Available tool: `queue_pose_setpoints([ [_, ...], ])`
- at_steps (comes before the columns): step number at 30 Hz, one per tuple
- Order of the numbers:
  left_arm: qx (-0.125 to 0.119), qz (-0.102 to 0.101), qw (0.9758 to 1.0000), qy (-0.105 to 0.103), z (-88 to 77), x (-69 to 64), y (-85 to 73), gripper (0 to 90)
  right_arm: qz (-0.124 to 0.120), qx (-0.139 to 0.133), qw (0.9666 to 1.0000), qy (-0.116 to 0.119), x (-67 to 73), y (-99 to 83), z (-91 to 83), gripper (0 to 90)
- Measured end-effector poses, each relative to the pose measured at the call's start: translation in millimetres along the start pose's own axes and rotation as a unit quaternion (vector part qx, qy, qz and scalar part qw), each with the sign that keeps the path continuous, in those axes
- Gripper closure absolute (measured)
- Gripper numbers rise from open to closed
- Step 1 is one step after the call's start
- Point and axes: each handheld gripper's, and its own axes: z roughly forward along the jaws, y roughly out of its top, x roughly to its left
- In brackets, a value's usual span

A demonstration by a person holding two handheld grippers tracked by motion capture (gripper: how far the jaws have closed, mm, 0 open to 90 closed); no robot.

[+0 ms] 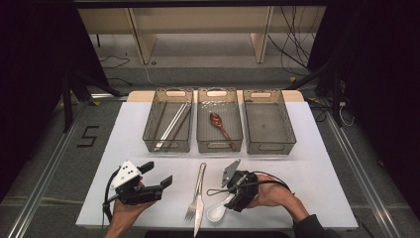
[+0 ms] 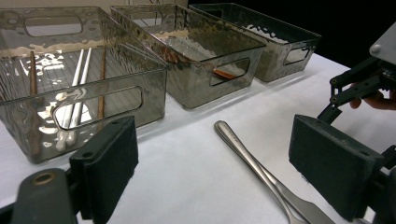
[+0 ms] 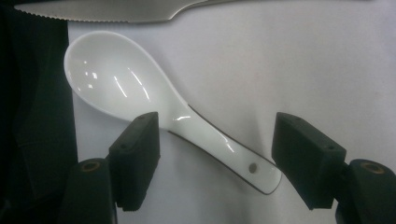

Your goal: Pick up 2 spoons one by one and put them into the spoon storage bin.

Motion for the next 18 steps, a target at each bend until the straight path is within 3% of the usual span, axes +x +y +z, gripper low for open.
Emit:
queue_pose_setpoints([
  [10, -0.001, -0.001, 1.0, 0.0, -0.2, 0.1, -0.1, 15.2, -0.023, 0.021, 0.9995, 0.008, 0.7, 1.9, 7.1, 35.5],
  [18, -0.001, -0.001, 1.0, -0.001, -0.1, -0.2, 0.1, 15.2, -0.026, 0.028, 0.9991, 0.018, 2.4, 1.4, 7.9, 39.0],
])
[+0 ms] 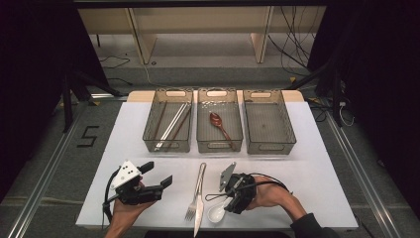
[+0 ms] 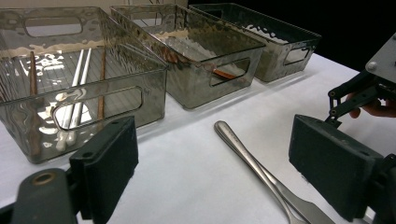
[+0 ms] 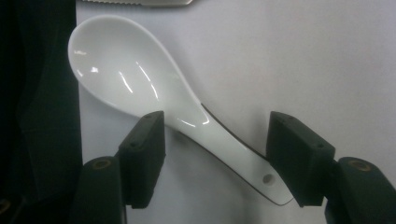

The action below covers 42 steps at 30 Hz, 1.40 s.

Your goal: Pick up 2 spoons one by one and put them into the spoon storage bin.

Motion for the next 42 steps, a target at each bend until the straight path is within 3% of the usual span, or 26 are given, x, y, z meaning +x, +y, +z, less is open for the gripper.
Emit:
queue_pose_setpoints([
  [6, 0.0, -0.001, 1.0, -0.001, 0.4, -0.4, 0.1, 15.2, -0.014, 0.011, 0.9998, 0.007, 3.1, -1.3, 0.2, 46.1],
  [10, 0.001, 0.001, 1.0, -0.002, 0.3, -0.3, 0.0, 15.2, -0.005, 0.012, 0.9999, 0.007, 6.4, -3.0, -2.0, 52.8],
  [18, 0.002, 0.001, 1.0, -0.002, 0.4, -0.5, 0.2, 15.3, -0.031, 0.023, 0.9991, 0.02, 9.6, -5.3, -6.8, 66.7],
  [26, 0.003, 0.001, 1.0, -0.001, 0.8, -1.0, 0.1, 15.4, -0.035, 0.039, 0.998, 0.035, 15.9, -5.4, -8.0, 79.6],
  [29, 0.004, 0.001, 1.0, -0.001, 0.7, -0.8, 0.0, 15.5, -0.052, 0.036, 0.9972, 0.039, 16.1, -4.5, -6.7, 85.6],
  [35, 0.004, -0.001, 1.0, 0.0, 0.7, -0.4, -0.1, 15.5, -0.049, 0.033, 0.9975, 0.04, 15.3, -5.2, -7.4, 86.1],
  [42, 0.003, 0.0, 1.0, 0.0, 0.6, -0.4, 0.0, 15.5, -0.029, 0.009, 0.9989, 0.034, 11.1, -7.6, -17.0, 86.1],
])
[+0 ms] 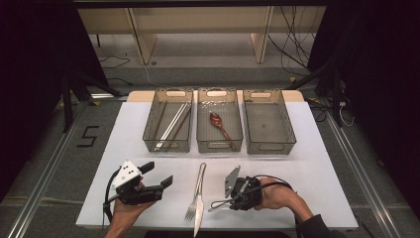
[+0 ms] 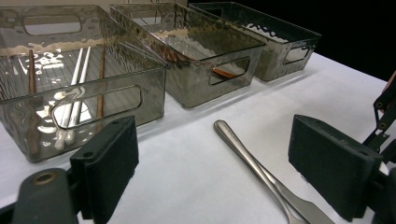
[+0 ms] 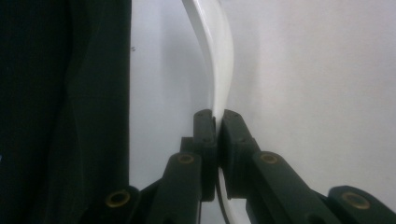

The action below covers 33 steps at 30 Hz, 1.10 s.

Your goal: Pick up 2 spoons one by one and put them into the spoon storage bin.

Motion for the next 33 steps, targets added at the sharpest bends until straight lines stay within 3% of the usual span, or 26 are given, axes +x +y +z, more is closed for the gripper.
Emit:
queue_pose_setpoints([
  [5, 0.0, 0.001, 1.0, 0.0, 0.0, 0.4, 0.0, 15.5, 0.005, -0.019, 0.9997, -0.012, -4.9, -1.9, -9.0, 86.2],
  [13, -0.001, -0.001, 1.0, 0.001, 0.1, 0.3, 0.1, 15.5, 0.042, -0.055, 0.997, -0.034, -17.2, -0.6, -19.9, 86.1],
  [23, -0.001, -0.001, 1.0, 0.002, -0.6, 0.8, -0.1, 15.5, 0.115, -0.092, 0.9871, -0.064, -32.9, 4.0, -32.0, 86.2],
  [33, -0.002, -0.003, 1.0, 0.002, -0.2, 0.6, -0.1, 15.5, 0.15, -0.131, 0.9768, -0.078, -44.3, 9.1, -44.3, 86.1],
])
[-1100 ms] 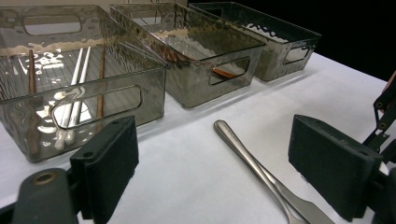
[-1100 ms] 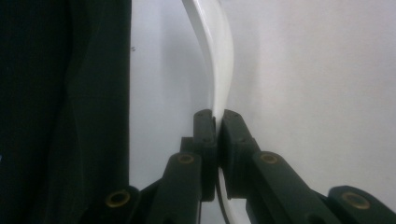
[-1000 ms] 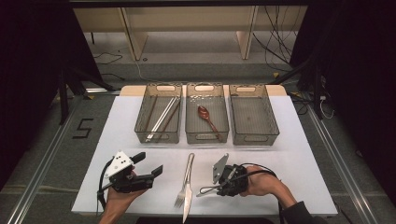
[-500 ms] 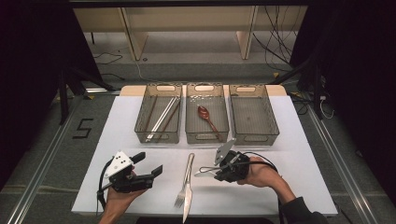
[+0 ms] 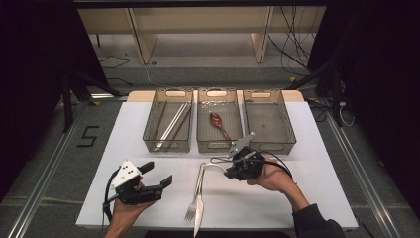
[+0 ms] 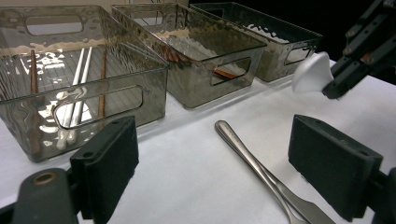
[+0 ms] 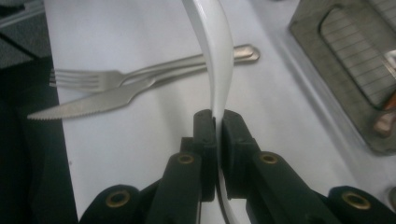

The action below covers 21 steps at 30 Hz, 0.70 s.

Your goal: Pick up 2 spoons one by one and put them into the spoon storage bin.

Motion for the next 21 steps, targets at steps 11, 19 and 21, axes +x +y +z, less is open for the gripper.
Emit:
queue_pose_setpoints([
  [11, 0.0, -0.001, 1.0, 0.0, -0.6, 0.4, 0.2, 15.5, 0.04, -0.034, 0.9986, -0.005, -13.5, 12.1, -5.7, 86.1],
  [19, 0.0, 0.0, 1.0, 0.0, -1.0, 0.9, 0.1, 15.5, 0.063, -0.052, 0.9966, -0.01, -18.0, 25.2, -11.4, 86.1],
  [21, 0.0, -0.001, 1.0, 0.001, -1.2, 0.9, 0.2, 15.5, 0.07, -0.056, 0.9959, -0.014, -20.5, 28.8, -12.9, 86.1],
])
